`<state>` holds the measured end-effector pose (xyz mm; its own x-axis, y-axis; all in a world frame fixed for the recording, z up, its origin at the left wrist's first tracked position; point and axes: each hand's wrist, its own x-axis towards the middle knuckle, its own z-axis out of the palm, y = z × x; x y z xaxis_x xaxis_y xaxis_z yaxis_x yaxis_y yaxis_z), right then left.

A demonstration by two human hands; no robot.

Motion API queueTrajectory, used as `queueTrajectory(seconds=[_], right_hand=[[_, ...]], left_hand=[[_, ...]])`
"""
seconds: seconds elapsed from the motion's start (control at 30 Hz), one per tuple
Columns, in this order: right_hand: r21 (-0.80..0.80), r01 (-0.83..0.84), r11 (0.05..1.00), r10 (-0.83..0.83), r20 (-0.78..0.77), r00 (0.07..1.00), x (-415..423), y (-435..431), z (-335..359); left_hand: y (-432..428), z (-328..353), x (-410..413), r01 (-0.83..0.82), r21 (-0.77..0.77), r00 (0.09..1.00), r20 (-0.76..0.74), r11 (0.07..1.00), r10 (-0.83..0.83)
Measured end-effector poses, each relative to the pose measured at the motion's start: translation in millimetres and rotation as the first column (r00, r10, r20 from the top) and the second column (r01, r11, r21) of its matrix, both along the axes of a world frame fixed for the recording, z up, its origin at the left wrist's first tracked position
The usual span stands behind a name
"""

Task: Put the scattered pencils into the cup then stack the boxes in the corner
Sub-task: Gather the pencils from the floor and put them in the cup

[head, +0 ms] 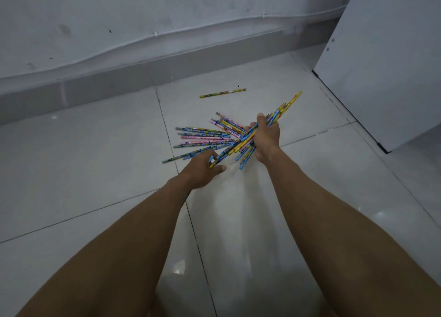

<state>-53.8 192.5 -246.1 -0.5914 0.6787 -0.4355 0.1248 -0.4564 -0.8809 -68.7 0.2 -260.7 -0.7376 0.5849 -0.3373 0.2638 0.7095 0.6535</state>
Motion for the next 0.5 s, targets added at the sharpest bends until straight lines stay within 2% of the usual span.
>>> queueTrajectory(seconds=[0.1,0.17,0.23,0.33,0.5], right_hand=[[0.093,0.052,0.994,-0.047,-0.055,0.997,-4,4,12],[0.115,0.022,0.993,-0.015,-0.063,0.998,-6,8,18],[0.155,-0.067,0.986,0.073,-0.029,0.997,-5,6,18],[0.202,-0.218,0.955,0.211,0.056,0.976,0,-15,10],[0.172,-0.437,0.883,0.434,0.056,0.899,10,-50,-1]], left_hand=[[-6,-8,-2,0.046,-0.068,0.998,0.041,0.997,-0.043],[-9,-11,-3,-0.049,-0.081,0.998,0.047,0.996,0.053],[-7,-9,-3,-0.235,0.015,0.968,0.098,0.972,0.233],[5,4,-5,-0.469,0.268,0.876,0.264,0.842,0.404],[39,31,-10,-0.582,0.453,0.813,0.32,0.675,0.487]])
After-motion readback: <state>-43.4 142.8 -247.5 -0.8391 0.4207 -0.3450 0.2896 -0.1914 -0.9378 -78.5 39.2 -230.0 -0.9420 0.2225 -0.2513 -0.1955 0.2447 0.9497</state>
